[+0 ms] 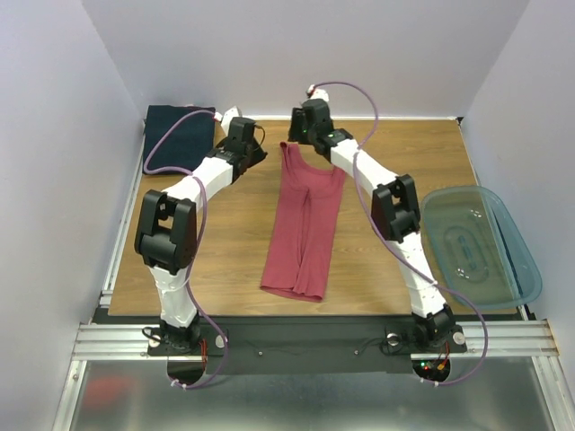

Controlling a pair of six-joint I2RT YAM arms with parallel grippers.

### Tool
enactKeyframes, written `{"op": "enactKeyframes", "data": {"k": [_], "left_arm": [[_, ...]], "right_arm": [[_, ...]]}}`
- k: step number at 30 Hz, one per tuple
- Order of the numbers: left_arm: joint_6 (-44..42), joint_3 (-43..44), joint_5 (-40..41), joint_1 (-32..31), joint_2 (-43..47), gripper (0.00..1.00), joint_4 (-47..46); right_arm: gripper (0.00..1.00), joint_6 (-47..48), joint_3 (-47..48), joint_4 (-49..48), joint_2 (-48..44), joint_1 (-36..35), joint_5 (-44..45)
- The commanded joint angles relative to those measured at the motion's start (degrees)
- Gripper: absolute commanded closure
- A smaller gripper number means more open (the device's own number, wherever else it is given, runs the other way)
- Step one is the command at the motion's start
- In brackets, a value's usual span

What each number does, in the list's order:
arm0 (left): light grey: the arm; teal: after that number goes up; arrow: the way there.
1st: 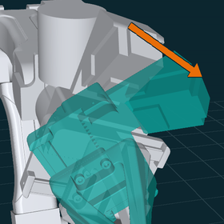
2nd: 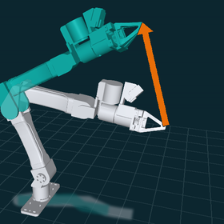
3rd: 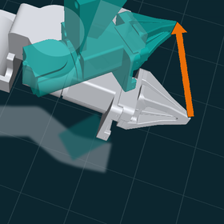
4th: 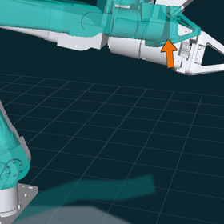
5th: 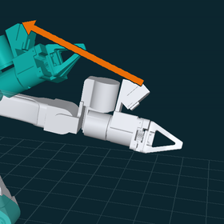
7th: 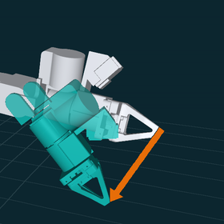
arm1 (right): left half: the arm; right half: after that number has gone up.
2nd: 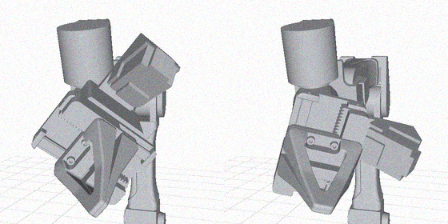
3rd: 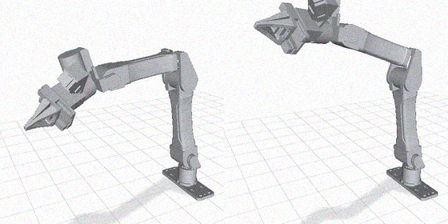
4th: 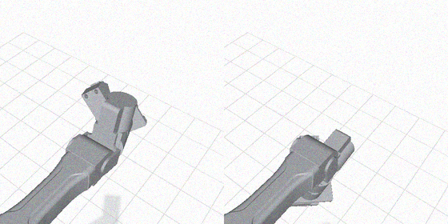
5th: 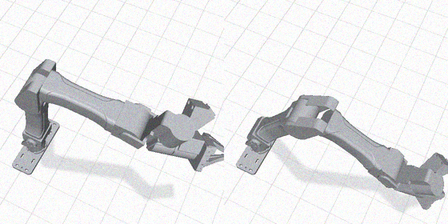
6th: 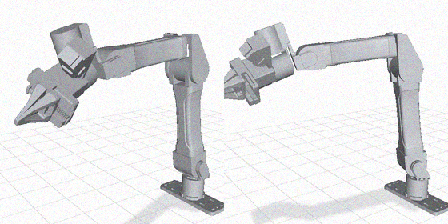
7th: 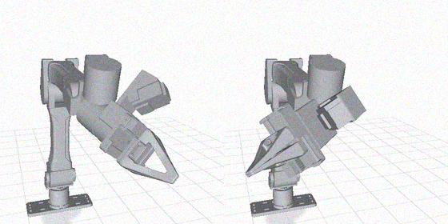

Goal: Fold and stack the tank tops
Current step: Fold the tank top

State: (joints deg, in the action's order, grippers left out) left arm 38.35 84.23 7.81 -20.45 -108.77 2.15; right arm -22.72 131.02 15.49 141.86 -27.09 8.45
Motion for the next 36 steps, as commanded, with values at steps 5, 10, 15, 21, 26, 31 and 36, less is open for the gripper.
{"op": "enactKeyframes", "data": {"k": [5, 10, 15, 21, 26, 31, 36], "left_arm": [[2.69, -11.18, -2.27, 1.64, 11.47, 0.78, -5.13], [3.66, -18.04, -2.89, 1.64, 16.39, 0.78, -7.34], [3.14, -19.54, -3.16, 1.64, 18.68, 0.78, -7.25], [2.43, -19.45, -2.98, 1.64, 19.21, 0.78, -6.9], [2.61, -19.45, -3.51, 1.64, 18.6, 0.78, -6.99], [2.61, -19.63, -3.6, 1.64, 18.16, 0.78, -7.07], [2.17, -19.28, -3.68, 1.64, 17.98, 0.78, -7.16]], "right_arm": [[0.39, 6.99, 12.31, -3.27, 9.57, -5.69, 10.01], [0.37, 10.23, 13.12, -7.13, 11.68, -6.92, 12.37], [0.37, 12.96, 13.38, -9.5, 13.44, -7.8, 16.69], [0.38, 14.9, 13.38, -10.83, 14.58, -8.06, 17.13], [0.44, 15.6, 13.38, -11.97, 15.37, -8.24, 16.25], [0.45, 17.27, 14.0, -12.94, 16.6, -8.86, 16.69], [0.48, 18.15, 13.82, -13.64, 17.31, -9.21, 17.74]]}}
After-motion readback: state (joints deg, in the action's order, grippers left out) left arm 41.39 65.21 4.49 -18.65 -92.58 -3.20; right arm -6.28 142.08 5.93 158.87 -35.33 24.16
